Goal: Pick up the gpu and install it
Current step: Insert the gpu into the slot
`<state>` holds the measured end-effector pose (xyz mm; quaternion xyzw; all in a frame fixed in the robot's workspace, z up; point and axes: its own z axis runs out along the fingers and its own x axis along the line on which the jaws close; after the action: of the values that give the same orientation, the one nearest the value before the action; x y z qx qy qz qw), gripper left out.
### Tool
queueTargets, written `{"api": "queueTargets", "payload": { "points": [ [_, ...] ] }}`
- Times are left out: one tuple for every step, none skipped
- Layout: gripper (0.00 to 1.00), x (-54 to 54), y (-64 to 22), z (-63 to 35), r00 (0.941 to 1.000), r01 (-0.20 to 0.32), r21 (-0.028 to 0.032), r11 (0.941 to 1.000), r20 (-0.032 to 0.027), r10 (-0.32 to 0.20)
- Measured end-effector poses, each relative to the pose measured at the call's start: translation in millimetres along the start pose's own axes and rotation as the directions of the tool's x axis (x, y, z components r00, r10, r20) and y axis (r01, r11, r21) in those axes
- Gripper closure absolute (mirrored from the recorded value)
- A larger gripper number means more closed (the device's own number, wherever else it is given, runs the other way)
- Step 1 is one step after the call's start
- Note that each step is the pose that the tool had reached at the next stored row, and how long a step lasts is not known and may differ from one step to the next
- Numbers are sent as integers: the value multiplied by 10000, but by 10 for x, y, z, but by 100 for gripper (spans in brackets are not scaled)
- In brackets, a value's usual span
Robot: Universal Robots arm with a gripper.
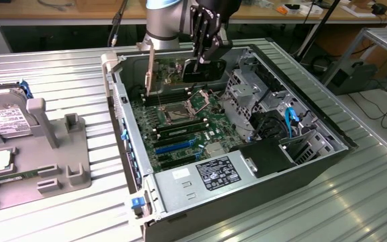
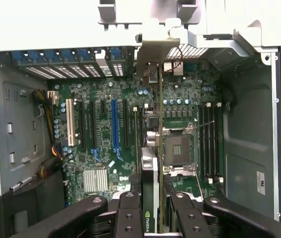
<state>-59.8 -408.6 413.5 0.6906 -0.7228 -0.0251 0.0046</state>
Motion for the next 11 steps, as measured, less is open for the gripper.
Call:
{"api": "queueTargets", "payload": {
  "points": [
    [73, 0, 0, 0, 10000, 0, 0, 10000, 0, 0],
    [73, 0, 0, 1, 10000, 0, 0, 10000, 1, 0],
    [73, 0, 0, 8, 10000, 0, 1, 10000, 2, 0],
    [73, 1, 0, 14, 10000, 0, 1, 10000, 2, 0],
    [73, 2, 0, 22, 10000, -1, 1, 10000, 3, 1],
    [73, 3, -1, 28, 10000, -1, 1, 10000, 1, 1],
    [73, 6, -2, 38, 10000, 0, 0, 10000, 1, 0],
    [73, 10, -3, 47, 10000, 1, 0, 10000, 2, -1],
    [73, 21, -4, 81, 10000, 0, 0, 10000, 0, 0],
    [73, 27, -5, 101, 10000, 0, 0, 10000, 0, 0],
    [73, 36, -7, 130, 10000, 0, 0, 10000, 0, 0]
  ]
}}
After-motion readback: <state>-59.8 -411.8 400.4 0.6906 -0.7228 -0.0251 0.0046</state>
